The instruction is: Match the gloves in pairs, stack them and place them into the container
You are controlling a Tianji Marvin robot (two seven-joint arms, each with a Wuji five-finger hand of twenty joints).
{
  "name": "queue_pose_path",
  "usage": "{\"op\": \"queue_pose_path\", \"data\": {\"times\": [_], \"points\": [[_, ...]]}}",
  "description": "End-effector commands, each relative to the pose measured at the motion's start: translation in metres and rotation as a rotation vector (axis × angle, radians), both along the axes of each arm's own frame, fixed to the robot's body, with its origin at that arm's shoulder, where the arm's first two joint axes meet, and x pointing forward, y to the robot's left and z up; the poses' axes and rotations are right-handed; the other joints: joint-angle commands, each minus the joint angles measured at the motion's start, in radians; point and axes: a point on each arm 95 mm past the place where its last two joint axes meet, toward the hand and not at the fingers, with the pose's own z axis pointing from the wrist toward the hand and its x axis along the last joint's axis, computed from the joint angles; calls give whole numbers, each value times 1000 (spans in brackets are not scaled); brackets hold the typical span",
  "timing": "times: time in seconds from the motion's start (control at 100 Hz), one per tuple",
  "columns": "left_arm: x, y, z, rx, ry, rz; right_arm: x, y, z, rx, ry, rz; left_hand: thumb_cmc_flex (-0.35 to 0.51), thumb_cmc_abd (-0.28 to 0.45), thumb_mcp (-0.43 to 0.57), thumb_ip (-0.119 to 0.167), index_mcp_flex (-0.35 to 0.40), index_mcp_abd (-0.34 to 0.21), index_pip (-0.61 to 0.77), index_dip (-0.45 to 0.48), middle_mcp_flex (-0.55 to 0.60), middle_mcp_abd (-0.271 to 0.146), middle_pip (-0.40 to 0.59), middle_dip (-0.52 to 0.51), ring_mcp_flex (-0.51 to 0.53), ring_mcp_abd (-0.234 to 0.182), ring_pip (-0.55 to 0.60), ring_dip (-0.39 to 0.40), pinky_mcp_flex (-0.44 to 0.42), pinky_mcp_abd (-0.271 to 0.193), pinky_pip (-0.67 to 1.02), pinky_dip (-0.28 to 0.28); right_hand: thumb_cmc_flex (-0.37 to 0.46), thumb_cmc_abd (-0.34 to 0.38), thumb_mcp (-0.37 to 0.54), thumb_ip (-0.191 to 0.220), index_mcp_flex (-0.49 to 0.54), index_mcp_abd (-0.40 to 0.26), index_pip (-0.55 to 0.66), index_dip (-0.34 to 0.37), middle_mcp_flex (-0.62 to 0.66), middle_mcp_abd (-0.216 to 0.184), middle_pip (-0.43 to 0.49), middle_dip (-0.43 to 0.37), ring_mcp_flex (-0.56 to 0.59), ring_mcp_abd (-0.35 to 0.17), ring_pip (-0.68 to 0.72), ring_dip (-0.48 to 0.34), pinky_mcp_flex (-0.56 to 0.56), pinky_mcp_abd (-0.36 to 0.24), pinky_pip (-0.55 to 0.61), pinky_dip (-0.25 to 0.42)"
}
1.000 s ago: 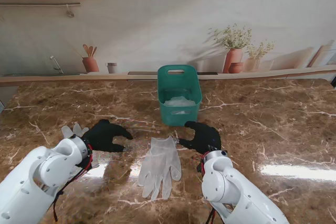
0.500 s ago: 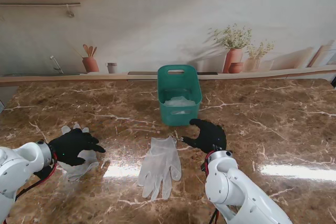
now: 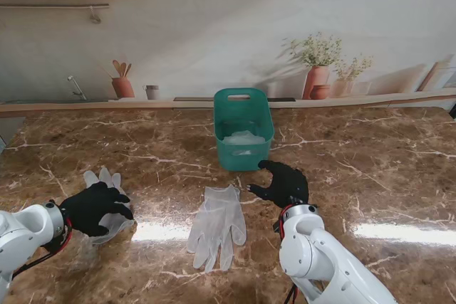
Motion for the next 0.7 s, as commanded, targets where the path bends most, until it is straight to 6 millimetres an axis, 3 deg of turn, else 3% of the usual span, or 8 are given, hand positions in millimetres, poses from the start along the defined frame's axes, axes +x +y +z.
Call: {"op": "queue_pose_path", "data": {"times": [0.0,0.18,0.3,0.43,0.48,0.52,0.59,0.69], "points": [[-6,3,-11,6,14,-3,-4,2,-5,9,28,5,-40,-37,-5,-5,-81,-28,-15,4,-46,-27,-16,3,-67,-28,4,15,-5,-19,-10,4,-30,2,19,22,-11,-21,14,-6,8,-1,-6,-18,-3,2,-4,-16,2,-10,-8,-11],[-5,4,-24,29,-19,-14,-5,4,-6,20,37,11,-65,-41,-8,-7,-169,-6,-109,-55,-47,-26,-28,18,-43,-19,22,31,-8,-15,6,29,-36,3,31,18,-11,-22,15,-8,16,-4,-4,-16,3,0,-2,-15,5,-9,-6,-11],[-2,4,-33,15,-42,-22,-4,3,-5,22,36,11,-81,-61,2,-10,-121,-29,46,41,-44,-33,-1,43,-29,-19,36,50,-16,-17,24,87,-41,6,35,16,-8,-25,17,-8,23,-6,-3,-15,5,0,-2,-14,6,-9,-5,-12],[1,2,-47,19,-38,-37,-4,3,-3,31,42,14,-78,-58,19,-12,28,-62,429,362,-34,-38,36,61,-27,-23,48,58,-14,-20,21,111,-42,11,46,17,6,-38,22,-8,49,-7,4,-12,17,2,2,-12,12,-6,-2,-11],[2,1,-51,16,-41,-39,-4,2,-2,30,41,14,0,-59,-72,-85,135,-81,503,432,0,-39,53,64,-10,-26,58,61,-18,-21,33,133,-44,10,50,17,10,-40,24,-8,53,-6,3,-12,21,1,3,-12,15,-5,0,-11],[2,0,-53,14,-53,-44,-4,2,-2,30,41,15,63,-48,-157,-81,207,-99,531,399,61,-32,69,68,20,-24,71,64,-16,-17,57,162,-46,10,53,17,11,-42,24,-9,58,-7,3,-12,25,1,4,-11,17,-5,2,-11],[3,-1,-55,0,-85,-51,-4,2,-2,30,40,17,79,-14,-171,-77,339,-95,570,298,205,-17,96,79,92,-20,106,73,4,-4,107,176,-48,10,57,16,13,-43,25,-9,65,-7,4,-11,32,1,6,-10,23,-4,6,-9],[4,-4,-54,-39,-117,-39,-4,3,-1,31,38,21,61,-15,-158,-83,400,-65,590,185,404,-15,129,120,193,-13,148,81,2,9,227,131,-50,11,62,15,19,-45,28,-10,80,-8,6,-8,45,2,11,-7,33,-1,16,-7]]}}
